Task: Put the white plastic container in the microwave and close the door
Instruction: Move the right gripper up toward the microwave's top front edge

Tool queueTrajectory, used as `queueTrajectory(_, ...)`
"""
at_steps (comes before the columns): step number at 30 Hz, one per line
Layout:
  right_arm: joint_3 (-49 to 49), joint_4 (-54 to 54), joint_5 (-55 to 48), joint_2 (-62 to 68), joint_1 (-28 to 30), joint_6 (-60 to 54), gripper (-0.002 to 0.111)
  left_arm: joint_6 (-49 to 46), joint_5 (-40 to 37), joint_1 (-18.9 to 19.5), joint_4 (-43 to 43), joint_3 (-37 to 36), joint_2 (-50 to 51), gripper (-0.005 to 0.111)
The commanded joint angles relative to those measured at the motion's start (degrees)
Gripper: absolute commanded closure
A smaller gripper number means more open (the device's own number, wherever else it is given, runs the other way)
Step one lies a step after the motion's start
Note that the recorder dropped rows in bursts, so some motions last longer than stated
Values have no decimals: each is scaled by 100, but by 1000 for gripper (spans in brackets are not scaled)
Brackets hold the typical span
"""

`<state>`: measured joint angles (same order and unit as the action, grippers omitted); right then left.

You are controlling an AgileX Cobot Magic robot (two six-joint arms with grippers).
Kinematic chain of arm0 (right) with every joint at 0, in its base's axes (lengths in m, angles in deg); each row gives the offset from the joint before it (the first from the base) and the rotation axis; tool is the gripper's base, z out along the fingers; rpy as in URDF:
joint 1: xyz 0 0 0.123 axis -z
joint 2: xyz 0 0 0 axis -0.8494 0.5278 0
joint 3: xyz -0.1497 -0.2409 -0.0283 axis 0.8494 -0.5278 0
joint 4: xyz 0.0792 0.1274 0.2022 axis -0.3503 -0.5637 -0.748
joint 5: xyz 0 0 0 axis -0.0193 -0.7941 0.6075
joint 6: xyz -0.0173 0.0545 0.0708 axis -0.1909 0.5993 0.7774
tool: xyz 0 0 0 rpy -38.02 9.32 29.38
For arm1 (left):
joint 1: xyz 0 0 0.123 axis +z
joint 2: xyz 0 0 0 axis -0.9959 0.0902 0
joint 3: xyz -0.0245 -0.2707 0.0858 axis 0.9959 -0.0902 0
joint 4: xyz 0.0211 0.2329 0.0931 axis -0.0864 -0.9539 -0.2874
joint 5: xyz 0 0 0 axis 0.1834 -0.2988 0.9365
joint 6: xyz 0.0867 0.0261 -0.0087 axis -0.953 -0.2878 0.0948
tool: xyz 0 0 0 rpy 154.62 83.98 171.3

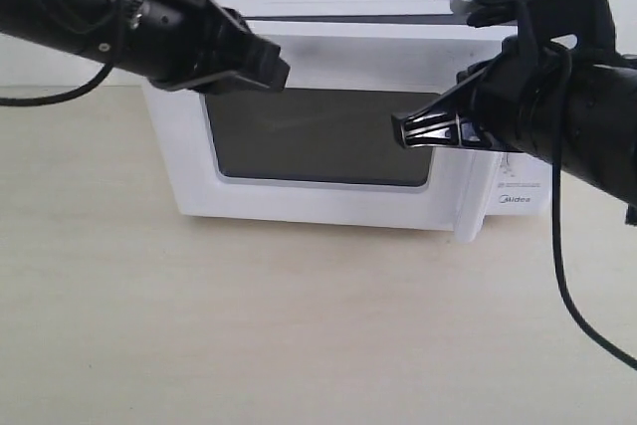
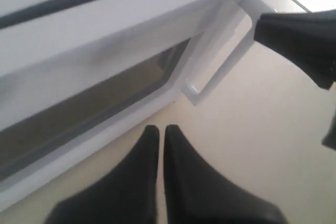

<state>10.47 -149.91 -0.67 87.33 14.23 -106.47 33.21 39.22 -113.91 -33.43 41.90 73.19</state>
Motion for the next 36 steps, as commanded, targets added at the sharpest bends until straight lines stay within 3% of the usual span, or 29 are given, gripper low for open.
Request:
queueTrajectory(1, 95, 263, -175, 60, 152, 134, 109, 136, 157, -13, -59, -743, -690, 102)
queueTrajectory(11, 403, 358, -127, 630, 233, 123, 109, 374, 371, -13, -22, -2311, -2811, 102)
queueTrajectory(19, 430, 444, 180, 663, 233, 82, 109, 942, 360, -13, -374, -3076, -4199, 102)
queueTrajectory(26, 430, 484, 314, 663, 233, 42, 109, 2085, 89, -13, -1575, -3326, -4823, 102)
queueTrajectory(32, 430, 506, 246, 685, 450, 18, 109, 2353, -285, -13, -1816, -3338, -5283, 102)
queueTrajectory(36, 430, 640, 44, 685, 624, 80, 109, 2996, -593, -13, -2504, -3338, -5397, 102)
